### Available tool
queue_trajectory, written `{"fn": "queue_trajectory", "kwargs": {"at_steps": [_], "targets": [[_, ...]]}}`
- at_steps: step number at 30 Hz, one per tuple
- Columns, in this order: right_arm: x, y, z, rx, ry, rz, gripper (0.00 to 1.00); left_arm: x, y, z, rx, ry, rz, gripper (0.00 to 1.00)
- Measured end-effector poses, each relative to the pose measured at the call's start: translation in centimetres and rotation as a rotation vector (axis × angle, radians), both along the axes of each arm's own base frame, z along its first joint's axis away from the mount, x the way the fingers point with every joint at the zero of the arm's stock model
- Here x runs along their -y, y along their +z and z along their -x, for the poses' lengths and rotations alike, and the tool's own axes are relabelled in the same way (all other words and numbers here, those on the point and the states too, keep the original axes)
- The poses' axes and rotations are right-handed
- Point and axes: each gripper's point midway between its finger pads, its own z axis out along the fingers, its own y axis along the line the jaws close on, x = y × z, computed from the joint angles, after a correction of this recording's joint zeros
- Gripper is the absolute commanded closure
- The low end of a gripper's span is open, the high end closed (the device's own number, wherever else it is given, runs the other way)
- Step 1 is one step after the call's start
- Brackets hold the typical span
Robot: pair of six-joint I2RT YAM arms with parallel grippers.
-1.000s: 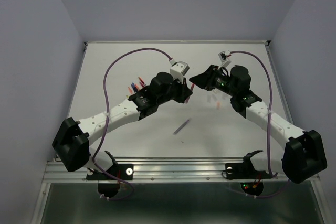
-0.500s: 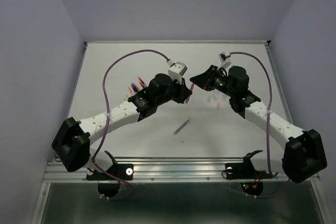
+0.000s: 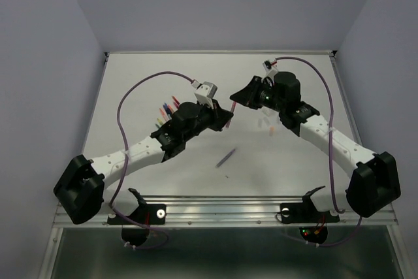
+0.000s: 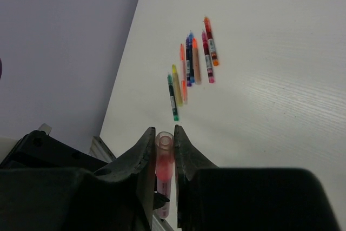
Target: Open the pen caps
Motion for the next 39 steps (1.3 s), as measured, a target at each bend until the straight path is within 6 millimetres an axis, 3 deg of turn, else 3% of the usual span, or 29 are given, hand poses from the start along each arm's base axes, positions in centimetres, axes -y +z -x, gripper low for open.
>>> {"fn": "queue_trajectory", "kwargs": {"at_steps": [10, 12, 13, 15, 17, 20, 22, 27, 31, 34, 39], "targets": [[0.1, 0.1, -0.5, -0.087, 0.042, -0.058, 0.99, -0.4, 0.5, 0.6, 0.001, 0.000, 0.048, 1.00], [3.8, 2.2, -5.6, 0.040, -0.160, -0.049, 0.99, -0.4, -2.5, 3.9, -0.099, -0.106, -0.016, 1.00], [6.9, 3.9, -8.3, 0.105, -0.280, -0.052, 0.99, -0.4, -4.5, 6.1, -0.158, -0.166, -0.056, 1.00], [12.2, 6.8, -11.4, 0.205, -0.462, -0.055, 0.99, -0.7, -7.7, 9.4, -0.265, -0.256, -0.125, 1.00], [16.1, 9.8, -12.9, 0.298, -0.594, -0.065, 0.99, -1.4, -9.5, 10.9, -0.335, -0.285, -0.165, 1.00], [16.3, 12.0, -13.0, 0.369, -0.608, -0.071, 0.99, -1.9, -10.2, 11.6, -0.378, -0.291, -0.184, 1.00], [15.6, 12.2, -12.9, 0.383, -0.578, -0.060, 0.99, -2.1, -9.9, 11.5, -0.369, -0.278, -0.185, 1.00], [13.8, 10.2, -12.1, 0.370, -0.453, 0.021, 0.99, -1.9, -7.4, 9.1, -0.310, -0.187, -0.177, 1.00], [12.6, 3.9, -10.8, 0.260, -0.367, 0.168, 0.99, -2.2, -3.8, 5.1, -0.251, -0.029, -0.147, 1.00], [11.1, -1.5, -8.7, 0.141, -0.293, 0.304, 0.99, -3.9, -3.2, 2.3, -0.262, 0.107, -0.142, 1.00], [7.9, -6.5, -5.7, 0.060, -0.172, 0.483, 0.94, -10.1, -5.4, -1.6, -0.383, 0.420, -0.158, 1.00]]}}
